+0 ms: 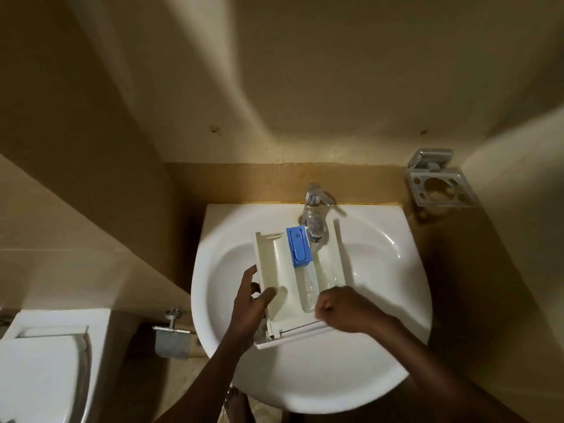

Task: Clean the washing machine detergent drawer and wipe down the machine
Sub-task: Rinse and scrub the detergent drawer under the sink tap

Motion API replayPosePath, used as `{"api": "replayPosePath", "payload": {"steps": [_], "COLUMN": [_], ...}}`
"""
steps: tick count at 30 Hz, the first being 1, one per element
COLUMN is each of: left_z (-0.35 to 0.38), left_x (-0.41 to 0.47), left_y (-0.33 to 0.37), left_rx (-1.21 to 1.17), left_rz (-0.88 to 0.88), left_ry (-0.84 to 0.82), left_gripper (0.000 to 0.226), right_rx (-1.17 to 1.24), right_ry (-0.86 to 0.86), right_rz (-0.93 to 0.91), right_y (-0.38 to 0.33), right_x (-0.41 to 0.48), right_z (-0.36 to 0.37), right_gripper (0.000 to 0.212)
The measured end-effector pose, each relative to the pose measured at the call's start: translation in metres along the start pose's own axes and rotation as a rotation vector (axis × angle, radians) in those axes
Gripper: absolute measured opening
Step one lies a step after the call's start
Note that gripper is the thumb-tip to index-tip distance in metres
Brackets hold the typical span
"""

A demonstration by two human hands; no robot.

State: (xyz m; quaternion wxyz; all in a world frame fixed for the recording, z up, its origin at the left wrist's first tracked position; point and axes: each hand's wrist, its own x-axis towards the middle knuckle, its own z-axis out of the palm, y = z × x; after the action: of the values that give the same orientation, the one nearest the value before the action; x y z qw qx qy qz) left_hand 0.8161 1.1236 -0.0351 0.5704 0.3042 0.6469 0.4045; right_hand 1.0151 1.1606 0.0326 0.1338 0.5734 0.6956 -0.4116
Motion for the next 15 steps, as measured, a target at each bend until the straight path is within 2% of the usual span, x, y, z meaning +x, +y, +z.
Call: {"api": "replayPosePath", "payload": {"steps": [2,5,8,11,13,15], "left_z": [0.000,0.000,0.003,0.004,0.004,0.004], "left_x": [-0.001,-0.001,0.001,-0.002,-0.003,-0.004], "left_y": [0.000,-0.002,-0.004,-0.002,0.000,0.000], "left_rx": [-0.021,-0.023,-0.051,-0.106,-0.103,-0.095], "left_rz": [-0.018,-0.021,-0.032,-0.056,-0.071,-0.082], "left_ry": [-0.014,0.000,-0.032,-0.053,-0.080,-0.084], "left_gripper": [0.059,0.056,0.051,0.032,0.029,0.031], "right_rx": [-0.098,-0.246,-0.009,0.260,0.265,0.167], "right_ry": [-0.012,-0.055,-0.132,-0.039,0.043,0.003], "right_rz": [0.061,0.001,-0.187,-0.130,-0.108,-0.148], "right_y": [0.011,-0.016,-0.062,-0.065,-0.058,-0.051], "right_x": [0.001,-0.006,-0.012,-0.001,0.000,-0.001], "right_z": [-0.005,0.012,0.022,0.019,0.016,0.009], "right_gripper": [0.017,0.027,0.029,0.027,0.027,0.028]}}
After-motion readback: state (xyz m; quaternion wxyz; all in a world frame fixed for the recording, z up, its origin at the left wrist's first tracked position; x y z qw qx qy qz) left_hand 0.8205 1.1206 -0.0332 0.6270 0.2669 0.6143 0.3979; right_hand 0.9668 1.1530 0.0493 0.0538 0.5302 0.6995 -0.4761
